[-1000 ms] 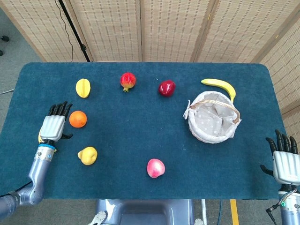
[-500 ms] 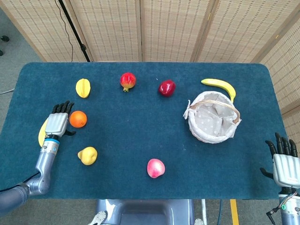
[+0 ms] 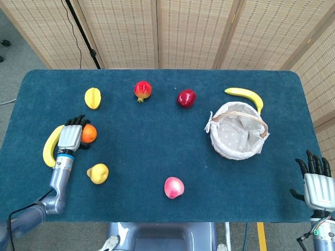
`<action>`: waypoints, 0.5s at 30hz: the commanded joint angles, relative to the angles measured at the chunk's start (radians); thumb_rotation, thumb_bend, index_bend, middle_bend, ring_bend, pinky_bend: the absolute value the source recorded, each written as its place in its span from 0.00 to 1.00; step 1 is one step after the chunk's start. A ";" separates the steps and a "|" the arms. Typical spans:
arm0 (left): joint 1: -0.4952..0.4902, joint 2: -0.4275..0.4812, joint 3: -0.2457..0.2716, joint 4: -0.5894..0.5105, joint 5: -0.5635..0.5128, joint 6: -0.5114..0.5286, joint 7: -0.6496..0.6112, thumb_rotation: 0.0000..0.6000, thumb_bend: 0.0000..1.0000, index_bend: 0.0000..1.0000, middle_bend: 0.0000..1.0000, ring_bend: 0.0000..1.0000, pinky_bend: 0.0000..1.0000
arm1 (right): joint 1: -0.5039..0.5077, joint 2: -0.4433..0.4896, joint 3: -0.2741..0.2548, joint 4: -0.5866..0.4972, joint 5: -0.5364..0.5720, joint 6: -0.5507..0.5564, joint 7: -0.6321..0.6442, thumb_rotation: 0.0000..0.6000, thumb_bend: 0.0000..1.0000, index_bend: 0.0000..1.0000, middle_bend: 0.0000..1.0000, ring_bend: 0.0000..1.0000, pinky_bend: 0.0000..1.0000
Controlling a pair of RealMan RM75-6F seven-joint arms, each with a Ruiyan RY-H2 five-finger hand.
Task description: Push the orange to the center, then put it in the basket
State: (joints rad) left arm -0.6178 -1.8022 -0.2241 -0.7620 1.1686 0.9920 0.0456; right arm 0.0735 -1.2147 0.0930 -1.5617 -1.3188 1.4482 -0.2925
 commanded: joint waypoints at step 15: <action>0.005 -0.040 0.002 0.000 0.110 0.168 -0.090 1.00 0.25 0.64 0.50 0.47 0.49 | 0.002 -0.012 -0.007 0.000 0.000 -0.017 0.003 1.00 0.00 0.20 0.01 0.02 0.01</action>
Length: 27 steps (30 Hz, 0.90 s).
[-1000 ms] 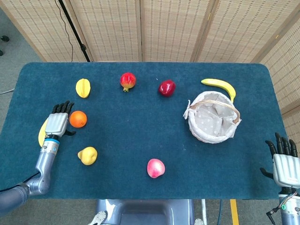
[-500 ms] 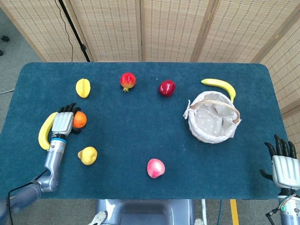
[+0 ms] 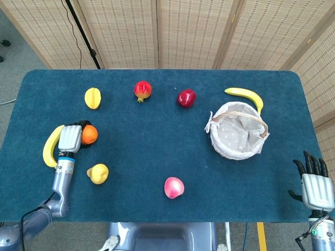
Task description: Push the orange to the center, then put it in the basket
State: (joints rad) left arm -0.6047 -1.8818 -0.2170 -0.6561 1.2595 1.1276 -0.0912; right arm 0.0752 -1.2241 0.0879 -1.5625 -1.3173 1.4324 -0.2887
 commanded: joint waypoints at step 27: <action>-0.215 0.000 -0.071 -0.523 -0.063 -0.140 0.407 1.00 0.26 0.64 0.50 0.48 0.49 | 0.003 -0.013 -0.016 -0.036 -0.045 0.012 -0.036 1.00 0.00 0.21 0.01 0.02 0.01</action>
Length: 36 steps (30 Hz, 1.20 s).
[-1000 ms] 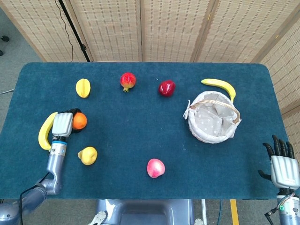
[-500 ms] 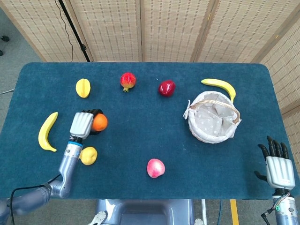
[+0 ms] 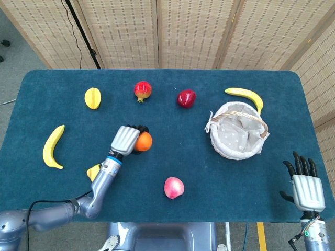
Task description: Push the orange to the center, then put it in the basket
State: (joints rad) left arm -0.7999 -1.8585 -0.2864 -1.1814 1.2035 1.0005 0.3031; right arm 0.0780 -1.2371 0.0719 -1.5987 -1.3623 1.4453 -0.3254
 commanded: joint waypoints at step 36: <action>-0.113 -0.007 0.037 -0.086 -0.096 -0.175 0.063 1.00 0.00 0.03 0.00 0.00 0.08 | -0.010 0.004 -0.003 0.000 -0.003 0.002 0.015 1.00 0.00 0.22 0.02 0.02 0.01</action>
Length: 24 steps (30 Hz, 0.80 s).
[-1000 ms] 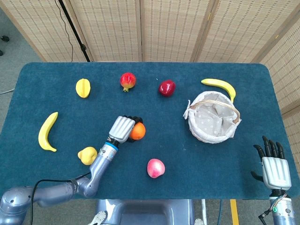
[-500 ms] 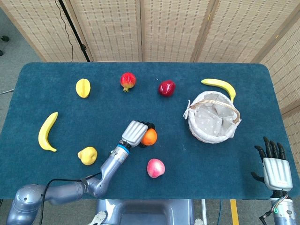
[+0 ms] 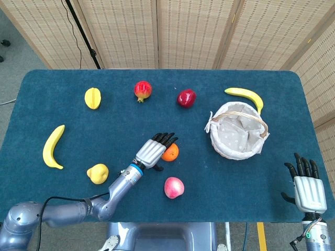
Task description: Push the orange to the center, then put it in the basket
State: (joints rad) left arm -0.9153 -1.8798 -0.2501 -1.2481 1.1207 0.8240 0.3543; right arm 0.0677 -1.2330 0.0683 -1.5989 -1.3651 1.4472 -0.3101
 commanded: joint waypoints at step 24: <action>0.191 0.414 0.055 -0.547 -0.049 0.336 0.203 1.00 0.00 0.00 0.00 0.00 0.08 | 0.034 -0.016 0.021 0.033 0.008 -0.042 0.030 1.00 0.00 0.22 0.02 0.02 0.01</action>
State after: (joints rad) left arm -0.7434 -1.4869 -0.2087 -1.7801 1.0715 1.1405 0.5554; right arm 0.0989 -1.2479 0.0875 -1.5662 -1.3554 1.4065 -0.2802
